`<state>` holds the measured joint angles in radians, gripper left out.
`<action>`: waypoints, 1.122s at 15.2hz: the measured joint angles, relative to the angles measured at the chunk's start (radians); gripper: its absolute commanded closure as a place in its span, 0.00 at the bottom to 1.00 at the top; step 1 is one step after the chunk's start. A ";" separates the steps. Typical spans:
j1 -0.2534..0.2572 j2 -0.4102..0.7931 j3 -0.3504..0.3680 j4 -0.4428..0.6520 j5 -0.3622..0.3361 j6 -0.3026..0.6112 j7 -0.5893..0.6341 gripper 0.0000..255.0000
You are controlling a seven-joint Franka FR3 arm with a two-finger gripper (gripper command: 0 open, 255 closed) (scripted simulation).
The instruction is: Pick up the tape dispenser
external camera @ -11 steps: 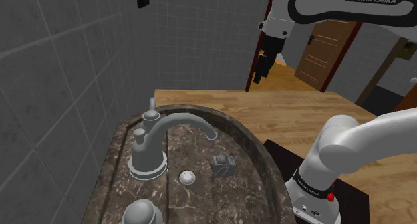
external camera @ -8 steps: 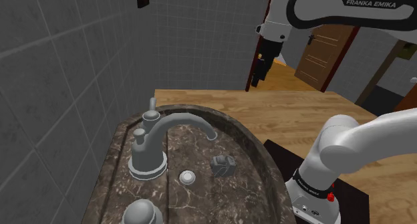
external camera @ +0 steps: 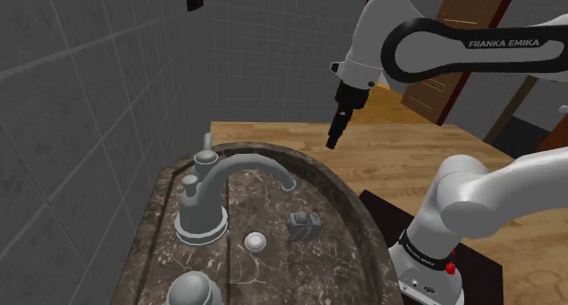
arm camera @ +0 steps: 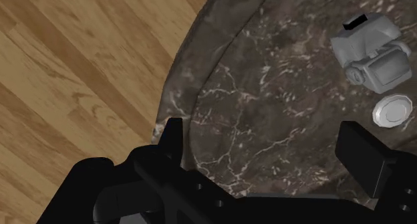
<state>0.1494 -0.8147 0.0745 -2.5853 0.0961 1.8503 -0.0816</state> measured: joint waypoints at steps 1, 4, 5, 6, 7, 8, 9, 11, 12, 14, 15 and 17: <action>0.018 -0.006 0.016 -0.030 0.016 0.031 0.003 0.00; 0.069 0.004 0.058 -0.090 0.058 0.120 0.004 0.00; 0.084 0.013 0.068 -0.104 0.069 0.149 0.000 0.00; 0.102 0.012 0.081 -0.130 0.084 0.181 -0.002 0.00; 0.122 0.018 0.098 -0.139 0.099 0.203 0.002 0.00; 0.141 0.028 0.113 -0.157 0.114 0.237 0.002 0.00; 0.160 0.042 0.132 -0.164 0.130 0.267 0.006 0.00; 0.197 0.066 0.161 -0.192 0.158 0.332 0.003 0.00; 0.217 0.080 0.178 -0.205 0.174 0.367 0.005 0.00; 0.250 0.120 0.205 -0.227 0.200 0.443 -0.003 0.00; 0.266 0.143 0.219 -0.234 0.213 0.479 -0.005 0.00; 0.282 0.168 0.235 -0.251 0.228 0.527 -0.005 0.00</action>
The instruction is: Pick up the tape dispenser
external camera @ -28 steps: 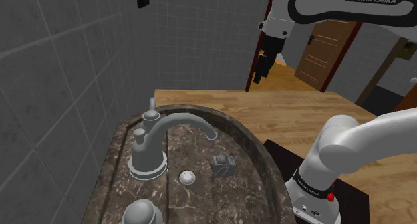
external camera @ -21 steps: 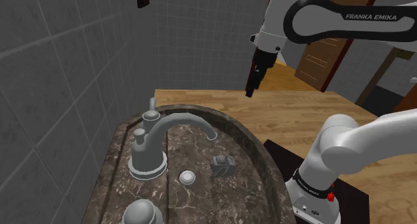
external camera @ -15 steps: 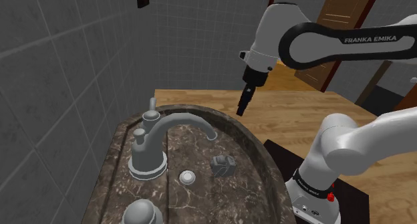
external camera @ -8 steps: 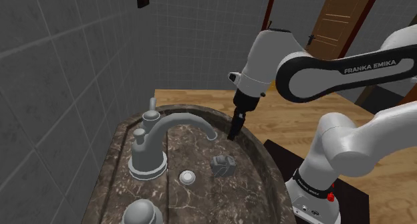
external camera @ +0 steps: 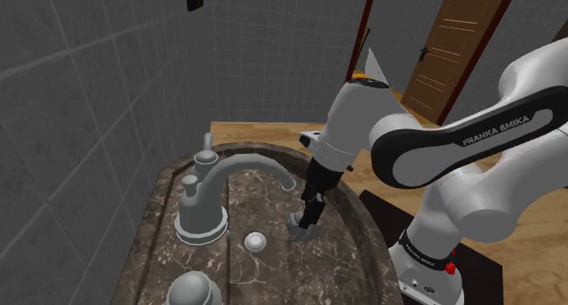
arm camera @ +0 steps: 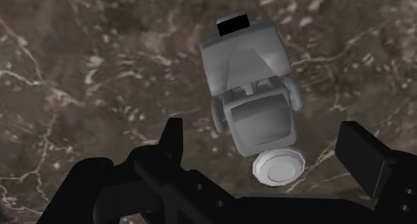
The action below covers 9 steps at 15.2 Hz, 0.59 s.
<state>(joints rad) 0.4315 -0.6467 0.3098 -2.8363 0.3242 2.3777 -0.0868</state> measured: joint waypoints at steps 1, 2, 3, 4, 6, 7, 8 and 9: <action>0.003 0.010 0.003 -0.008 0.004 0.019 -0.003 0.00; 0.007 0.020 0.008 -0.019 0.010 0.041 -0.003 0.00; 0.008 0.034 0.012 -0.021 0.013 0.057 -0.003 0.00; 0.009 0.047 0.015 -0.026 0.016 0.076 -0.004 0.00; 0.011 0.068 0.018 -0.041 0.023 0.110 -0.009 0.00; 0.012 0.074 0.020 -0.043 0.024 0.119 -0.008 1.00; 0.013 0.077 0.021 -0.044 0.025 0.123 -0.008 1.00; 0.013 0.078 0.022 -0.044 0.026 0.125 -0.008 1.00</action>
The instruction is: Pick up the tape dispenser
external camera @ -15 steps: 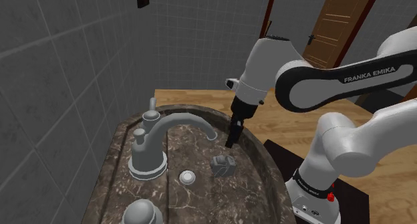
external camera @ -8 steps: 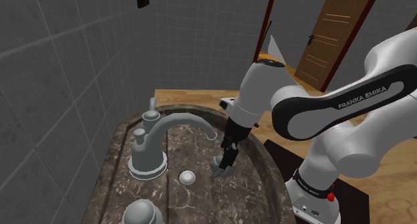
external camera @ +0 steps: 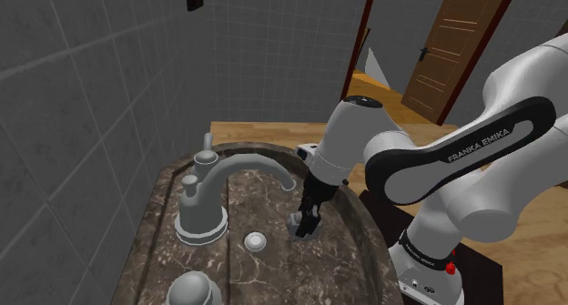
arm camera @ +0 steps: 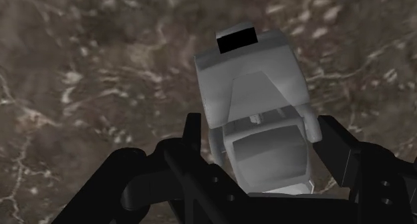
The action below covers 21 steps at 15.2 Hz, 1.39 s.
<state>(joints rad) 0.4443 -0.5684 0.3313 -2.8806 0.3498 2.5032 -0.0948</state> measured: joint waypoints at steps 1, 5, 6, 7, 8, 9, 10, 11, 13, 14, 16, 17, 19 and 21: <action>0.000 0.001 0.000 0.000 0.000 0.001 0.000 1.00; 0.001 0.001 0.001 0.000 0.001 0.002 0.000 1.00; 0.001 0.001 0.001 0.001 0.001 0.002 0.000 1.00; 0.001 0.001 0.001 0.001 0.001 0.003 0.000 1.00; 0.001 0.000 0.000 0.000 0.001 0.002 -0.001 1.00; 0.001 -0.006 0.000 0.002 0.000 -0.007 0.001 1.00; -0.001 -0.016 -0.004 0.005 -0.003 -0.021 0.000 1.00; -0.003 -0.029 -0.006 0.013 -0.007 -0.041 0.002 1.00; -0.005 -0.050 -0.010 0.026 -0.014 -0.075 0.006 1.00; -0.007 -0.059 -0.014 0.032 -0.017 -0.092 0.005 1.00; -0.009 -0.082 -0.019 0.047 -0.024 -0.127 0.009 1.00; -0.010 -0.094 -0.023 0.056 -0.028 -0.149 0.010 1.00; -0.013 -0.110 -0.027 0.073 -0.034 -0.182 0.015 1.00; -0.015 -0.127 -0.031 0.095 -0.041 -0.220 0.019 1.00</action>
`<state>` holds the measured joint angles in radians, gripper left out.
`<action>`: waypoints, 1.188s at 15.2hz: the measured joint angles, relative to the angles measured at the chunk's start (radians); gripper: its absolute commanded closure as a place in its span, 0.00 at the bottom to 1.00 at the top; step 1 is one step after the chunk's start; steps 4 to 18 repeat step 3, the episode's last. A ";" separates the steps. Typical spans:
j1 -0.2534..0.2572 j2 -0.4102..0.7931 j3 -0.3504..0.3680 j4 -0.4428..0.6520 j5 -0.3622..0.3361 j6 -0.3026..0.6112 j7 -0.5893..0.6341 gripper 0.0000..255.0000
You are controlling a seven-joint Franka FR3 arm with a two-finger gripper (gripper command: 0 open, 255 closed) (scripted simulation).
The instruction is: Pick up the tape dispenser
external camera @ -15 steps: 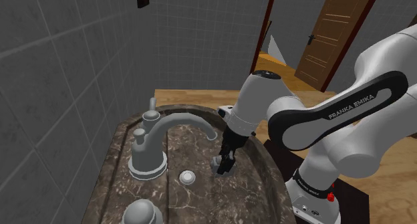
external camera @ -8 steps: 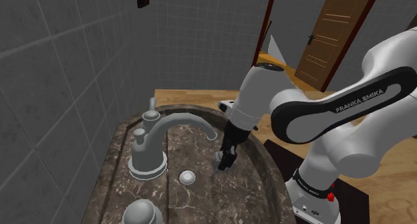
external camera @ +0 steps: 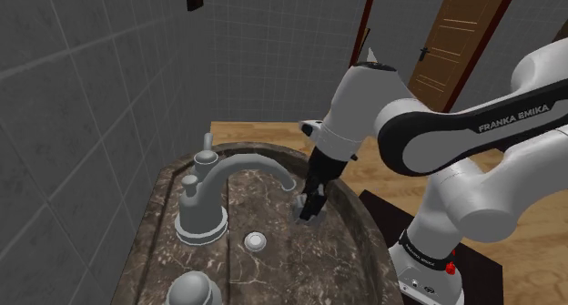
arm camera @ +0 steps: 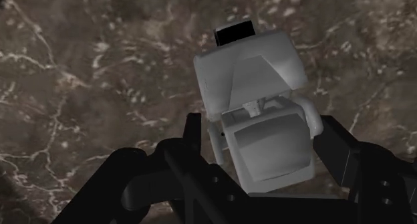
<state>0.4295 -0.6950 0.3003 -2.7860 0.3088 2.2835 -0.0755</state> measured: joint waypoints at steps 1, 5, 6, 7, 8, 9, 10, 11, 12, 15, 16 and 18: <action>-0.002 -0.008 -0.005 0.006 -0.003 -0.014 -0.001 1.00; -0.003 -0.018 -0.007 0.022 -0.008 -0.040 0.003 1.00; -0.003 -0.018 -0.007 0.022 -0.008 -0.040 0.003 1.00; -0.003 -0.018 -0.007 0.022 -0.008 -0.040 0.003 1.00; -0.003 -0.018 -0.007 0.022 -0.008 -0.040 0.003 1.00; -0.003 -0.018 -0.007 0.022 -0.008 -0.040 0.003 1.00; -0.003 -0.018 -0.007 0.022 -0.008 -0.040 0.003 1.00; -0.003 -0.018 -0.007 0.022 -0.008 -0.040 0.003 1.00; -0.003 -0.018 -0.007 0.022 -0.008 -0.040 0.003 1.00; -0.003 -0.018 -0.007 0.022 -0.008 -0.040 0.003 1.00; -0.003 -0.018 -0.007 0.022 -0.008 -0.040 0.003 1.00; -0.003 -0.018 -0.007 0.022 -0.008 -0.040 0.003 1.00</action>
